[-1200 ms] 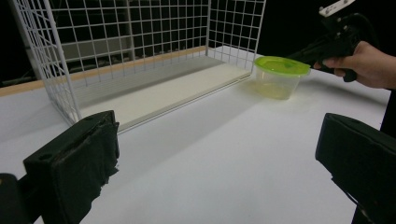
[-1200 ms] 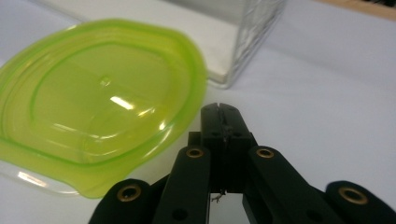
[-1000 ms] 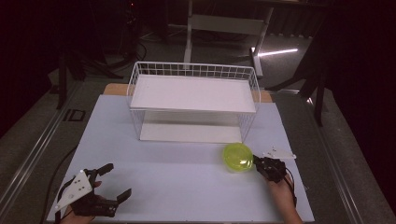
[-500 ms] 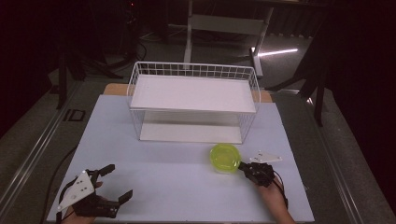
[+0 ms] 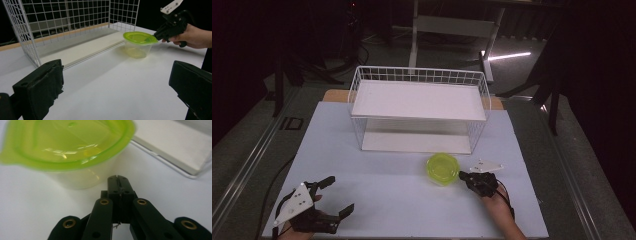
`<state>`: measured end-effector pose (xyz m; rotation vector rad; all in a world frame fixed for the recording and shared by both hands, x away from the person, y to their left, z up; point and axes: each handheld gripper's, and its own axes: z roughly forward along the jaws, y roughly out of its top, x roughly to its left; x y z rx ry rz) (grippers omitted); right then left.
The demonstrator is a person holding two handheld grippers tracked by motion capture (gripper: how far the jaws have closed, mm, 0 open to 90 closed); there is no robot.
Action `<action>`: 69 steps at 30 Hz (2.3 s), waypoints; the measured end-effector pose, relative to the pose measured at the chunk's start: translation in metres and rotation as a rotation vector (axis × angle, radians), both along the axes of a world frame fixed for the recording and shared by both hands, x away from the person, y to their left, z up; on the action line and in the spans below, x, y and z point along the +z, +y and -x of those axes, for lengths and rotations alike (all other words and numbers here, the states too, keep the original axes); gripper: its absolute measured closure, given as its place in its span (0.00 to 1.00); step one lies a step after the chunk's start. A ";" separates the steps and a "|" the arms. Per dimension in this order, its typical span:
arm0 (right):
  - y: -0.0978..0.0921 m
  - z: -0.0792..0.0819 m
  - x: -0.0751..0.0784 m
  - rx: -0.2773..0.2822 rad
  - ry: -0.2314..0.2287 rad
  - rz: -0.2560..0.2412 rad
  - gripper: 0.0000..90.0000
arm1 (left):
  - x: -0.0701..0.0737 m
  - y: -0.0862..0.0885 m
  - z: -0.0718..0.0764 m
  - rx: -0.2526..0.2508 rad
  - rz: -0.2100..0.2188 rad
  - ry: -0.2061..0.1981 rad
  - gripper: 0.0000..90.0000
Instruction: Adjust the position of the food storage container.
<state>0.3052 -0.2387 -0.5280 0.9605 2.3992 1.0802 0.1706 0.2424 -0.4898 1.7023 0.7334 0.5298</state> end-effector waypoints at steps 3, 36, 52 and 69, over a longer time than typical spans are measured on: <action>0.000 -0.002 0.000 0.001 0.010 -0.009 1.00 | 0.000 0.000 0.000 -0.003 0.000 -0.002 0.01; 0.034 -0.017 -0.005 0.040 0.002 -0.027 1.00 | -0.001 -0.001 0.000 -0.007 0.009 0.010 0.01; 0.062 0.005 -0.006 0.136 0.049 -0.049 1.00 | -0.001 -0.002 0.000 -0.014 0.010 0.010 0.01; 0.071 0.004 -0.005 0.145 0.037 -0.029 1.00 | -0.001 -0.004 0.000 -0.019 -0.001 0.010 0.01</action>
